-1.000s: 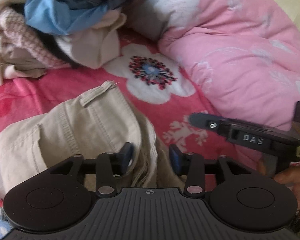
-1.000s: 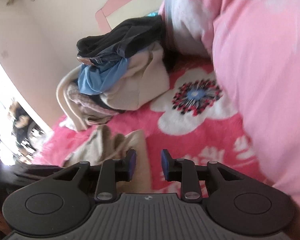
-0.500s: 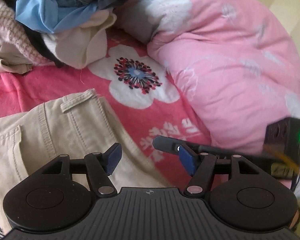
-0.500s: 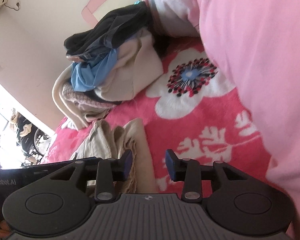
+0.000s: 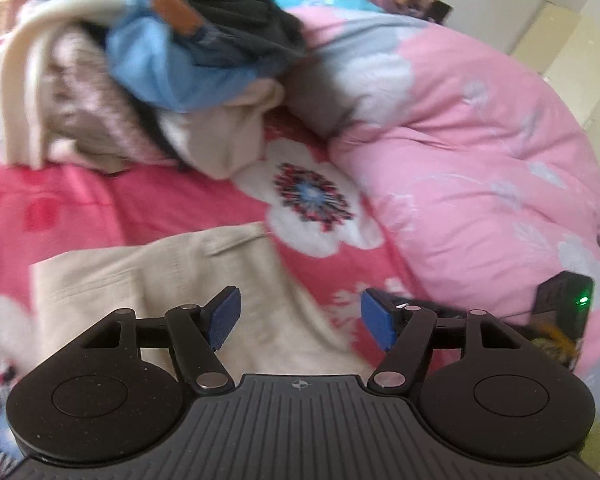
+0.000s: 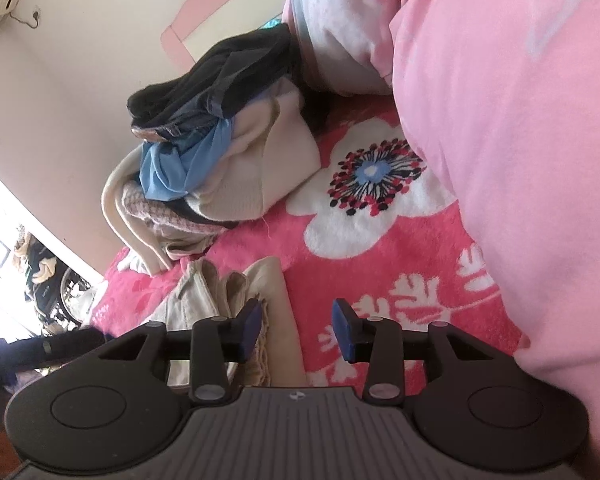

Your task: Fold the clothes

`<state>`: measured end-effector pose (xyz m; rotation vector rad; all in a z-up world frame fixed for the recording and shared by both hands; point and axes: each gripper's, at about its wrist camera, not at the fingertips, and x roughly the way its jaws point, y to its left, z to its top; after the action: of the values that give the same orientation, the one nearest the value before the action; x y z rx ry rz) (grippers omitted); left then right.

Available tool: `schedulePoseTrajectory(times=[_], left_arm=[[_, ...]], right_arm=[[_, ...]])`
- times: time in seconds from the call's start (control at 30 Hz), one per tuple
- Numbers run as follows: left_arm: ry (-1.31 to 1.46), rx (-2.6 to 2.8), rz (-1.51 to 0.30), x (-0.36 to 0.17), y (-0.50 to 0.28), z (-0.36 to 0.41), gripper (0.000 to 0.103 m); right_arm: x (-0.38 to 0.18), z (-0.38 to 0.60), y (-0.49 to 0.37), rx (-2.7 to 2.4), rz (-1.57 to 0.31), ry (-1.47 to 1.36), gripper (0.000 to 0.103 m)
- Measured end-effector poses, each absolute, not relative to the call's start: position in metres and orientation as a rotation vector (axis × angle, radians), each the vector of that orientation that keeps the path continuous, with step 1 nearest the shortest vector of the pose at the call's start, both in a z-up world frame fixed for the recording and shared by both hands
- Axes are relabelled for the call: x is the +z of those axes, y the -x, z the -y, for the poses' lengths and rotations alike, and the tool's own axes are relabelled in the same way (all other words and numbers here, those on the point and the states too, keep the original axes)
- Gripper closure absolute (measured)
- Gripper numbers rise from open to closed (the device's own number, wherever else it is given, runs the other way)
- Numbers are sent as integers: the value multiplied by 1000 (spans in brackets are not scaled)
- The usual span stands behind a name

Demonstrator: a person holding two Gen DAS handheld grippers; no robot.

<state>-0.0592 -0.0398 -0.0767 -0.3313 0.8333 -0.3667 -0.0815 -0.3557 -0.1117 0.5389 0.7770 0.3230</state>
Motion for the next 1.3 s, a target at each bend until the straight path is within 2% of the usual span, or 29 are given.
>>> schedulePoseTrajectory(times=[0.17,0.47,0.57,0.97,1.3], left_arm=[[328,-373,-848,-92,84,20,36],[75,-576,-783,-95,115,60,36],[10,-608,-777,-100,119,73,36],[-221,-616,-744,-116,127,108,36],[-322,-564,-728,-124,124,123,36]], right_arm=[[-114,358,86,347,-842,-635,58],[-128,349,84,456,-996,-841,49],[-132,343,82,480,-1040,-839,40],[-141,335,79,470,-1165,-827,36],[-144,329,63,465,-1243,-934,34]])
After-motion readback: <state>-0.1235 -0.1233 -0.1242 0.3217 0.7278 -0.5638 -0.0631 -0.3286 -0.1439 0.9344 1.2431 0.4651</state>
